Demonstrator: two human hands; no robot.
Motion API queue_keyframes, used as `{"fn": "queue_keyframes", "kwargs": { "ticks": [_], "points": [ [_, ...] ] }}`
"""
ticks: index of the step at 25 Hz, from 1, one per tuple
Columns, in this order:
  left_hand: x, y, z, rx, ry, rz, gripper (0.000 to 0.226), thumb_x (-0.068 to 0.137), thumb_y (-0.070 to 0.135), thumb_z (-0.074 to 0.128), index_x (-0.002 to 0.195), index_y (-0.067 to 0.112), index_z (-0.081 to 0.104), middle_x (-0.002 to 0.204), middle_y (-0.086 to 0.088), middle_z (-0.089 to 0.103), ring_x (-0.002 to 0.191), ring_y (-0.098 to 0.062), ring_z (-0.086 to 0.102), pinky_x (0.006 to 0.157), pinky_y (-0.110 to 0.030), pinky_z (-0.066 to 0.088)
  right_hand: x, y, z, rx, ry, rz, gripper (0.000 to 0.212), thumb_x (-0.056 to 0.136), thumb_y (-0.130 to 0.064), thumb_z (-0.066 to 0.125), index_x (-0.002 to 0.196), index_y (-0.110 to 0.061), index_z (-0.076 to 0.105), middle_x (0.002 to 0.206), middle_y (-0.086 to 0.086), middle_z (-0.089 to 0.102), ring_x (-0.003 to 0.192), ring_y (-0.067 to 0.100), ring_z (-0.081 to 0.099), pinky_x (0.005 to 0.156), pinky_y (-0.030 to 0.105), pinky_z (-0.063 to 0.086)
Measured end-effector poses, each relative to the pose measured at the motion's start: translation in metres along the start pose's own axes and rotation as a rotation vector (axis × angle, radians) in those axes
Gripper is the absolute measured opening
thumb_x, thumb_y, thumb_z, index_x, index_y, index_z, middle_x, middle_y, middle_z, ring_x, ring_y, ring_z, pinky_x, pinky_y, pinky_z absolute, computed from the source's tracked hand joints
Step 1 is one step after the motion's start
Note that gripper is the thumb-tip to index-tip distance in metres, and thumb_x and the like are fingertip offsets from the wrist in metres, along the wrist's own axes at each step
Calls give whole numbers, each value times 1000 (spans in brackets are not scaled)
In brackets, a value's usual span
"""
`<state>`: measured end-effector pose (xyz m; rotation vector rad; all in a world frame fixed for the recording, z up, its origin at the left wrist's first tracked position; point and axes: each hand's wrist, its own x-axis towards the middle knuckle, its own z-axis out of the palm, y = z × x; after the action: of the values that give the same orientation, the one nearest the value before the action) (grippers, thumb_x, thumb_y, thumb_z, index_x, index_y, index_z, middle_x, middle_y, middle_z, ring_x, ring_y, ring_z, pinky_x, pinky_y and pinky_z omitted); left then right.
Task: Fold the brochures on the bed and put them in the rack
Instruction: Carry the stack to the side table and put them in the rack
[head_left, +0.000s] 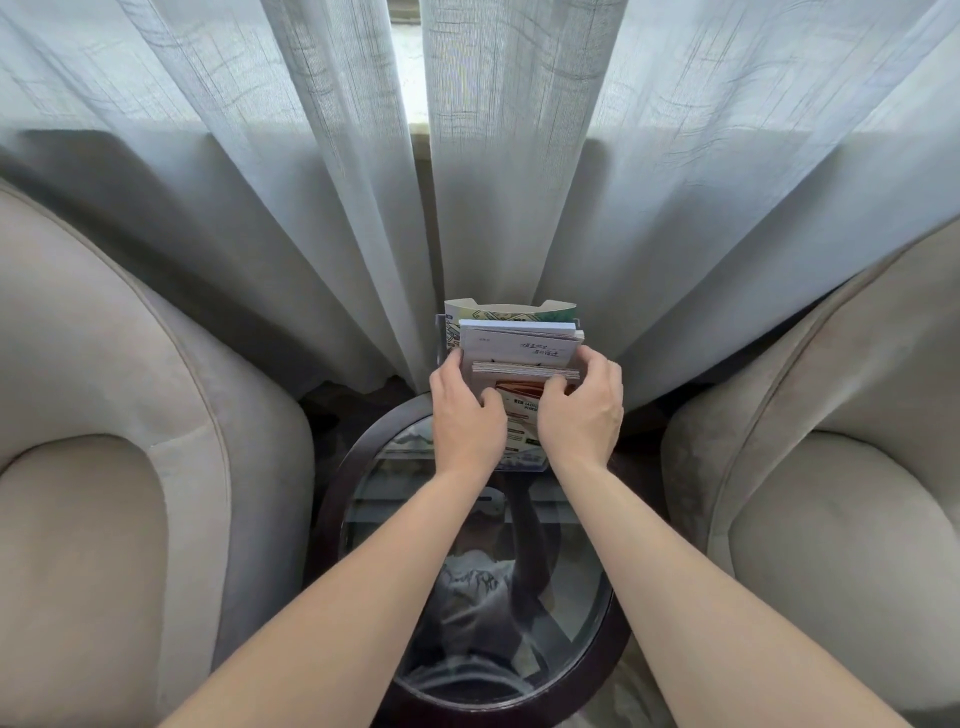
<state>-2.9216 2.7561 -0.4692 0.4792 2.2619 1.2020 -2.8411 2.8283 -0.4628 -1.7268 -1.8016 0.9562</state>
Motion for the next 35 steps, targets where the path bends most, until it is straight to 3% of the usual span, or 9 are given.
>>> {"fn": "queue_keyframes", "kwargs": {
  "ticks": [10, 13, 16, 22, 25, 29, 35],
  "points": [
    [2, -2, 4, 22, -11, 11, 51, 90, 16, 57, 137, 27, 42, 134, 8, 45, 117, -9, 47, 100, -30, 42, 3, 3, -2, 131, -44, 32, 47, 92, -17, 58, 135, -34, 50, 126, -13, 55, 115, 7, 53, 99, 37, 51],
    [5, -2, 3, 59, -5, 28, 46, 88, 17, 56, 132, 27, 45, 131, 7, 49, 119, -15, 49, 106, -42, 42, 4, 5, -3, 139, -34, 36, 45, 92, -17, 58, 133, -34, 50, 125, -12, 56, 114, 9, 54, 98, 40, 52],
    [8, -1, 3, 76, 4, 32, 45, 88, 18, 56, 131, 26, 45, 132, 6, 52, 121, -16, 49, 107, -44, 41, 4, 6, -3, 130, -47, 46, 46, 92, -18, 58, 135, -33, 50, 126, -11, 55, 116, 11, 54, 99, 44, 52],
    [-1, -5, 8, 11, 7, -5, 51, 91, 17, 56, 138, 25, 40, 137, 7, 45, 121, -9, 46, 105, -35, 43, 4, 13, -4, 74, -181, 120, 66, 91, -23, 58, 152, -28, 34, 146, -3, 47, 133, 20, 46, 109, 45, 42],
    [-2, -4, 14, 34, -20, -39, 60, 92, 18, 51, 148, 27, 33, 141, 3, 46, 130, -16, 42, 111, -40, 38, 5, 14, -3, 133, -272, 125, 56, 93, -21, 52, 147, -32, 42, 138, -3, 56, 128, 20, 50, 109, 47, 43],
    [-2, -3, 17, 58, -45, -38, 67, 92, 19, 48, 153, 31, 24, 142, 1, 45, 133, -19, 41, 111, -41, 37, 5, 14, -3, 148, -262, 131, 47, 98, -26, 46, 144, -32, 46, 137, -3, 58, 126, 20, 51, 108, 48, 42],
    [-3, -13, -9, 141, -47, -72, 63, 97, 29, 51, 154, 23, 25, 156, 0, 33, 141, -21, 36, 114, -45, 37, -5, 16, -14, 62, -222, 128, 60, 100, -41, 47, 155, -23, 30, 157, 2, 37, 142, 23, 37, 115, 49, 36]
  ]
}}
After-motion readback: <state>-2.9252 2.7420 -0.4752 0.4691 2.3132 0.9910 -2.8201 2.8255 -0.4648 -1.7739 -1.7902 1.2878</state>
